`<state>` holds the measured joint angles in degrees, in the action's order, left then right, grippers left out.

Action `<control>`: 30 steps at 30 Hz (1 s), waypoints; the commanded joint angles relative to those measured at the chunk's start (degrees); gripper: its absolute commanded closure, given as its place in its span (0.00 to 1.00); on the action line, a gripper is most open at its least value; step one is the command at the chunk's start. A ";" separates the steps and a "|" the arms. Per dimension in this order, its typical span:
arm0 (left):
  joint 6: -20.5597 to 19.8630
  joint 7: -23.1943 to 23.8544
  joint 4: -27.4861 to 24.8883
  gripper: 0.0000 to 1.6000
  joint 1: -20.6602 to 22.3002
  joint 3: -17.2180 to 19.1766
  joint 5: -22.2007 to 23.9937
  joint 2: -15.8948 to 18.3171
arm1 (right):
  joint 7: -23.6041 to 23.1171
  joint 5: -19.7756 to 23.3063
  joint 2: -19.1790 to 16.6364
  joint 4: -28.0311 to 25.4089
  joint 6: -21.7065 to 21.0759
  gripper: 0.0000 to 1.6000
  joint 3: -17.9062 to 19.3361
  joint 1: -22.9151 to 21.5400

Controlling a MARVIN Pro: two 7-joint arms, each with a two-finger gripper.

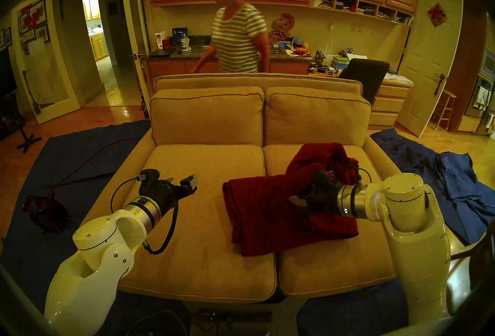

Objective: Fold the blanket in half twice

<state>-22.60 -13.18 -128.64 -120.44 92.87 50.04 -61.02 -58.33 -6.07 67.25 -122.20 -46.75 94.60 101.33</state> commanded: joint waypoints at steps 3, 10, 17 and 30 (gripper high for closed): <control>-0.10 0.13 -0.45 0.00 0.18 0.14 0.06 0.15 | -0.21 -0.69 -0.42 -3.04 -2.00 1.00 -6.19 -1.13; -0.11 0.14 -0.45 0.00 0.18 0.14 0.05 0.13 | 2.36 -3.31 -1.24 -0.57 -3.90 1.00 -13.79 -4.29; -0.13 0.15 -0.45 0.00 0.19 0.15 0.05 0.13 | 4.48 -5.97 -0.11 2.24 -5.71 1.00 -19.38 -7.25; -0.14 0.15 -0.45 0.00 0.19 0.15 0.04 0.11 | 5.87 -5.21 1.58 1.56 -8.25 0.09 -20.20 -10.22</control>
<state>-22.66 -13.14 -128.64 -120.44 92.91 50.04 -61.06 -50.80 -12.61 67.81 -118.90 -54.16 73.79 94.05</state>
